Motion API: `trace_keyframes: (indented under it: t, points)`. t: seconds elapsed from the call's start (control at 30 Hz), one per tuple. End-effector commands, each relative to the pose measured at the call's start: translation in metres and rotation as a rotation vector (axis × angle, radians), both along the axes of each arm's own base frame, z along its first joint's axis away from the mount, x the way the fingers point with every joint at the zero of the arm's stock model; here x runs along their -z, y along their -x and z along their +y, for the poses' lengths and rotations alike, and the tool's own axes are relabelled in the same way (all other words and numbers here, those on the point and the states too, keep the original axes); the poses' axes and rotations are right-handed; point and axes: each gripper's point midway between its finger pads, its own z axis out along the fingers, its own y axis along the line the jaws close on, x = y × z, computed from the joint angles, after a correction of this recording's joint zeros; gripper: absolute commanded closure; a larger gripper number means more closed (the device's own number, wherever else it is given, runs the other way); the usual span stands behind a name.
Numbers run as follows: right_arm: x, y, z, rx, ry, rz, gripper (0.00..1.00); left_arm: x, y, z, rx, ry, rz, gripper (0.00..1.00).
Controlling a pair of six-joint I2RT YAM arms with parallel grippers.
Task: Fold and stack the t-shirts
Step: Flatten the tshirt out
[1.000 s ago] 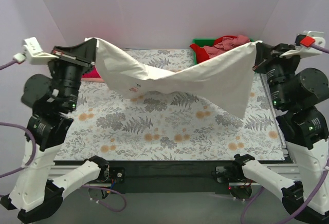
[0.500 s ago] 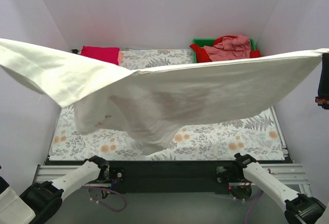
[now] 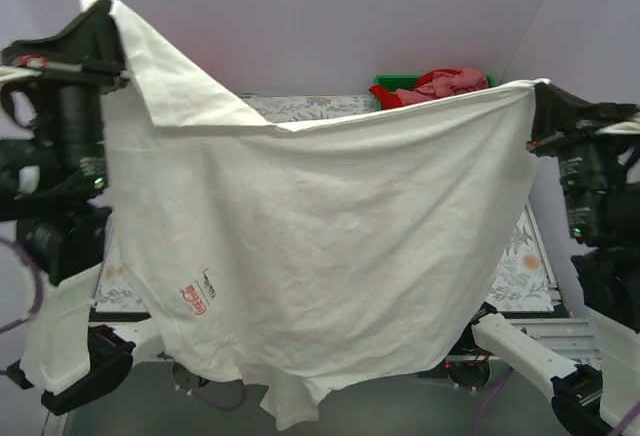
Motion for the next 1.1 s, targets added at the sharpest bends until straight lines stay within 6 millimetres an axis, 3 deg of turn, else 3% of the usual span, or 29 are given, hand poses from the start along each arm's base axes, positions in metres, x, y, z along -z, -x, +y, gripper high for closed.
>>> trace_keyframes:
  t: [0.0,0.03,0.07,0.1,0.13,0.17,0.27,0.3,0.37,0.4,0.43,0.5,0.53,0.6,0.67,0.77,0.9,1.0,1.03,1.07]
  points:
    - [0.057,-0.069,0.000,0.181,0.048,0.172,0.99,0.087,-0.117,-0.013,-0.296,-0.113,0.293,1.00]
    - [0.073,-0.081,-0.005,0.248,0.051,0.217,0.99,0.102,-0.133,-0.018,-0.326,-0.137,0.327,1.00]
    - [0.106,-0.101,-0.001,0.282,0.080,0.279,0.99,0.135,-0.165,-0.034,-0.345,-0.212,0.401,1.00]
    - [0.128,-0.117,0.001,0.315,0.097,0.326,0.99,0.158,-0.187,-0.030,-0.380,-0.234,0.451,1.00]
    - [0.151,-0.129,-0.004,0.363,0.107,0.369,0.99,0.198,-0.215,-0.044,-0.335,-0.294,0.516,1.00]
    - [0.189,-0.147,0.001,0.360,0.118,0.429,0.99,0.244,-0.251,-0.036,-0.321,-0.295,0.620,1.00]
    - [0.276,-0.197,0.004,0.233,0.103,0.591,0.99,0.346,-0.307,-0.040,-0.241,-0.327,0.797,1.00]
    - [0.327,-0.219,0.005,0.153,0.074,0.677,0.99,0.401,-0.333,-0.049,-0.220,-0.380,0.886,1.00]
    - [0.368,-0.238,0.005,0.109,0.051,0.751,0.99,0.452,-0.358,-0.069,-0.134,-0.440,0.933,1.00]
    - [0.400,-0.255,0.006,0.092,0.060,0.822,0.99,0.499,-0.374,-0.074,-0.114,-0.480,1.004,1.00]
    - [0.413,-0.264,0.006,0.062,0.059,0.849,0.99,0.525,-0.384,-0.079,-0.095,-0.504,1.040,1.00]
    - [0.444,-0.288,0.006,0.041,0.064,0.915,0.99,0.546,-0.402,-0.083,-0.086,-0.524,1.063,1.00]
    - [0.454,-0.294,0.005,0.013,0.060,0.938,0.99,0.587,-0.410,-0.086,-0.073,-0.550,1.127,1.00]
    - [0.478,-0.304,0.007,-0.019,0.063,0.986,0.99,0.601,-0.422,-0.092,-0.056,-0.561,1.141,1.00]
    - [0.483,-0.315,0.004,-0.016,0.063,0.989,0.99,0.626,-0.428,-0.094,-0.045,-0.576,1.170,1.00]
    - [0.492,-0.323,0.000,-0.005,0.051,1.003,0.99,0.636,-0.438,-0.094,-0.048,-0.566,1.182,1.00]
    - [0.496,-0.325,-0.004,0.003,0.050,1.009,0.99,0.633,-0.443,-0.087,-0.075,-0.529,1.186,1.00]
    - [0.489,-0.325,-0.003,0.004,0.048,0.995,0.99,0.618,-0.448,-0.077,-0.097,-0.478,1.174,1.00]
    - [0.487,-0.327,-0.018,0.030,0.033,0.993,0.99,0.608,-0.453,-0.077,-0.093,-0.469,1.153,1.00]
    - [0.485,-0.329,-0.021,0.033,0.032,0.988,0.99,0.602,-0.458,-0.074,-0.099,-0.459,1.142,1.00]
